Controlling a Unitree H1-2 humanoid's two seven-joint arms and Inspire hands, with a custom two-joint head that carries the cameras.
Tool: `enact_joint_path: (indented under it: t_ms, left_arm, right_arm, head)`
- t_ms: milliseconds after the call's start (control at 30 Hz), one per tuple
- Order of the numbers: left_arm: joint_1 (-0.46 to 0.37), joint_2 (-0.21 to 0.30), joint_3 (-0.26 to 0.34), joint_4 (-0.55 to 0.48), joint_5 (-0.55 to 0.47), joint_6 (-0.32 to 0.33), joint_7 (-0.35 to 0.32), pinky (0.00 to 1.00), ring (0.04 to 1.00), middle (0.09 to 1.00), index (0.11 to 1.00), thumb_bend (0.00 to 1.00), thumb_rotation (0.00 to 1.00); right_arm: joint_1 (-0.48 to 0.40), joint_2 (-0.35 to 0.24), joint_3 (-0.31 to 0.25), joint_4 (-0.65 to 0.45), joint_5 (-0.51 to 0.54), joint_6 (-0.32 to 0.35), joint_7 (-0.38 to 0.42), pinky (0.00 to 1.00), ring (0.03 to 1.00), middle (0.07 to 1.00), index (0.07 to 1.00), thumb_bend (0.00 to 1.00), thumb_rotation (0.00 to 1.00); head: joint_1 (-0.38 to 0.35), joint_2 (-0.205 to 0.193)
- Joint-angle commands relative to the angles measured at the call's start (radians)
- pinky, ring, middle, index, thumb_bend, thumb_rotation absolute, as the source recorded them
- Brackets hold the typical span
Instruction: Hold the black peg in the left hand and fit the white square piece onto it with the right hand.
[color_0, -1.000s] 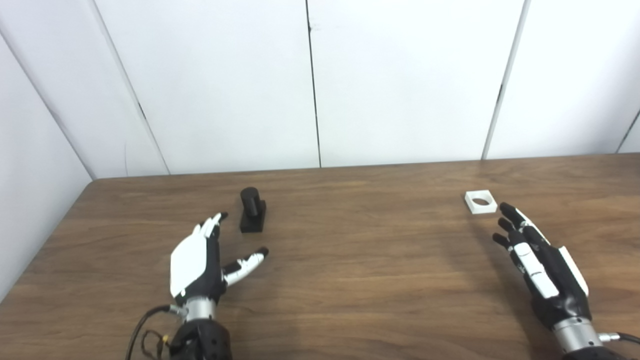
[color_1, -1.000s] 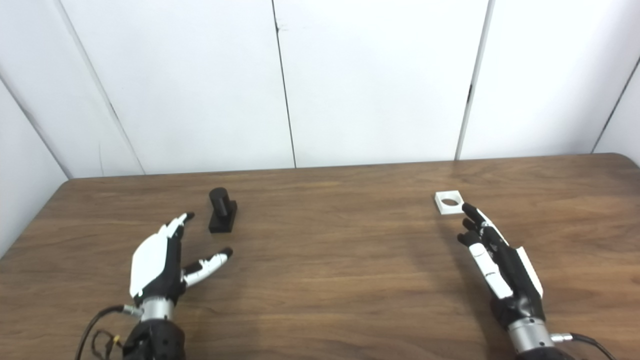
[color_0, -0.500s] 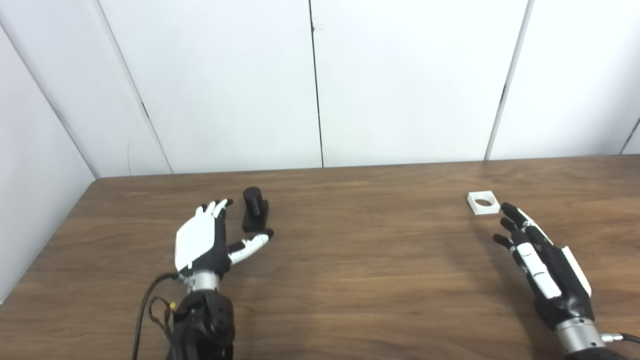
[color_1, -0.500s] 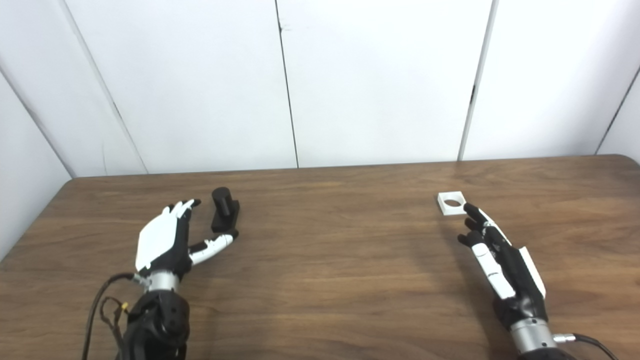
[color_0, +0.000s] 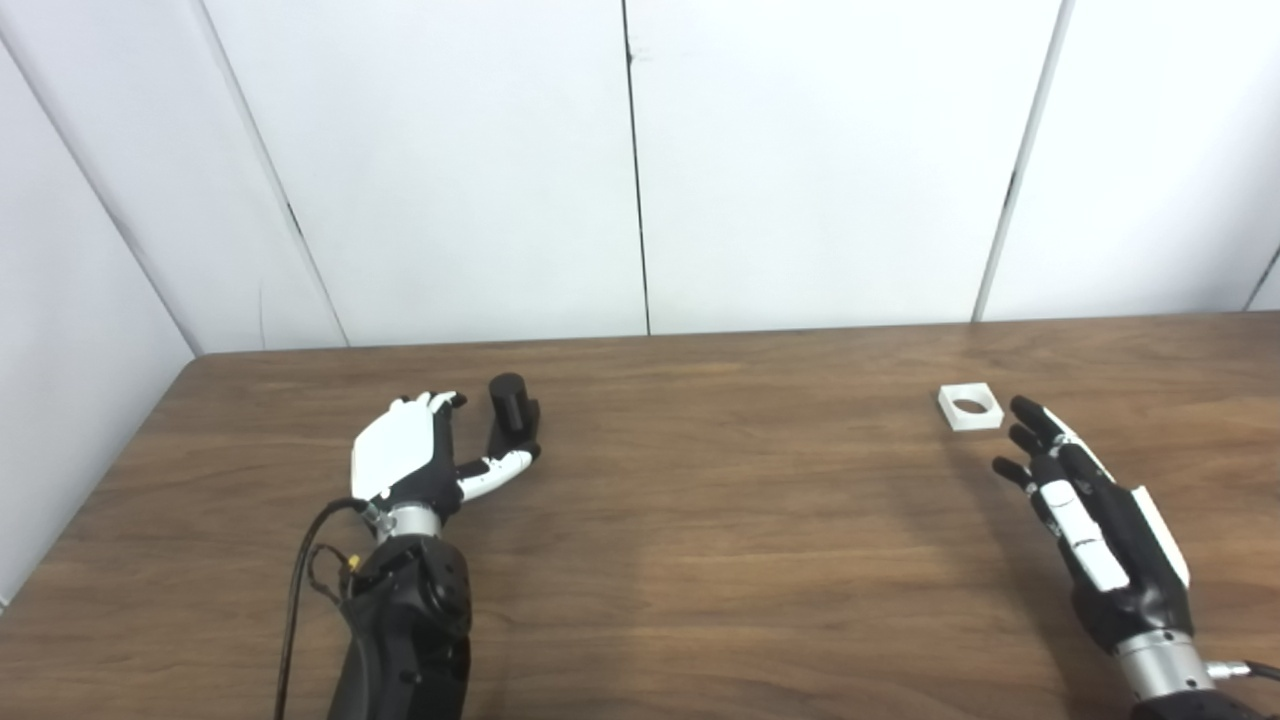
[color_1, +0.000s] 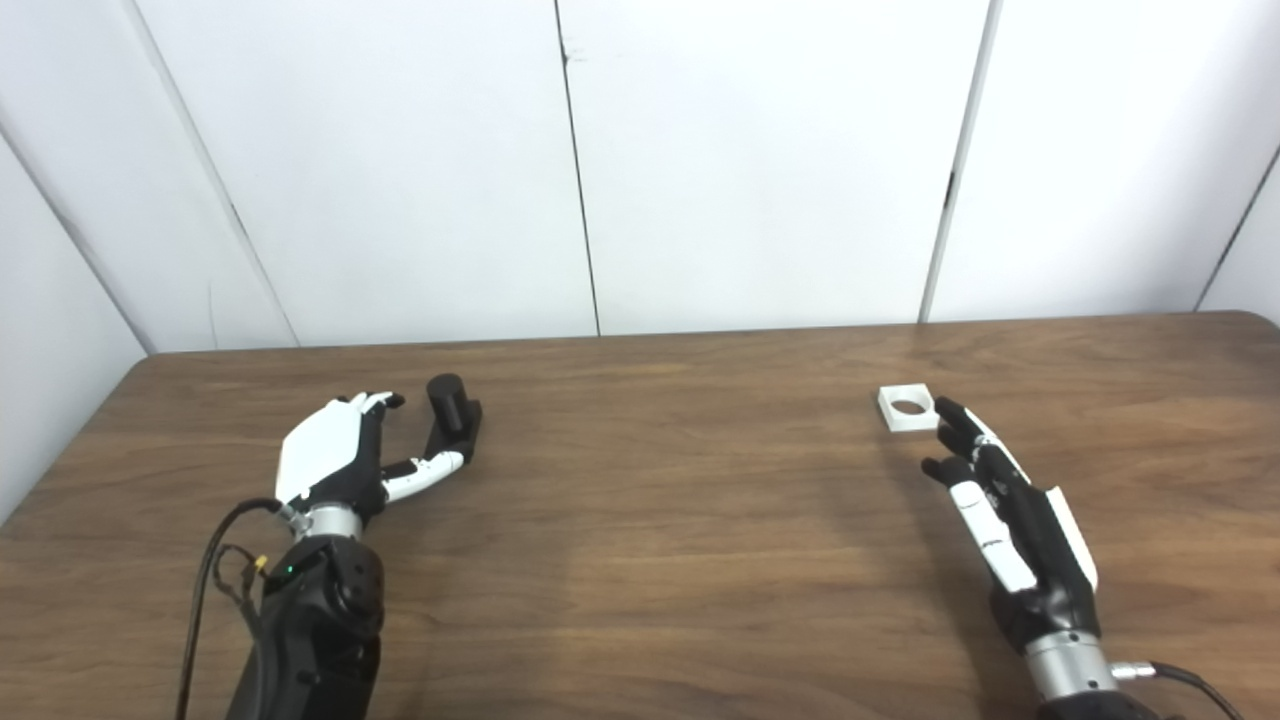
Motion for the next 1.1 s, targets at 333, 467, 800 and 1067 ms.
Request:
enact_joint_path:
  t_ms: [333, 467, 800, 1067]
  left_arm:
    - [-0.118, 0.025, 0.010, 0.130, 0.070, -0.001, 0.026, 0.92, 0.987, 0.937, 0.836, 0.78, 0.64]
    - [-0.140, 0.016, 0.020, 0.161, 0.091, -0.001, 0.007, 0.93, 0.995, 0.943, 0.842, 0.79, 0.66]
    - [-0.181, -0.004, 0.015, 0.196, 0.153, -0.001, -0.053, 0.94, 0.995, 0.944, 0.864, 0.80, 0.68]
    - [-0.198, -0.027, 0.017, 0.193, 0.190, -0.001, -0.096, 0.94, 0.998, 0.954, 0.877, 0.81, 0.69]
  right_arm:
    - [0.039, 0.009, 0.003, 0.033, 0.004, -0.035, 0.008, 0.83, 0.937, 0.944, 0.881, 0.57, 0.69]
    - [0.043, 0.009, 0.002, 0.026, 0.015, -0.030, 0.012, 0.83, 0.944, 0.952, 0.885, 0.57, 0.69]
    - [0.047, 0.008, 0.008, 0.036, 0.000, -0.047, 0.011, 0.83, 0.936, 0.938, 0.879, 0.55, 0.69]
    - [0.041, 0.019, 0.015, 0.055, 0.007, -0.056, 0.014, 0.86, 0.947, 0.940, 0.878, 0.56, 0.70]
  head:
    - [0.004, 0.005]
    - [0.003, 0.008]
    - [0.005, 0.010]
    - [0.005, 0.011]
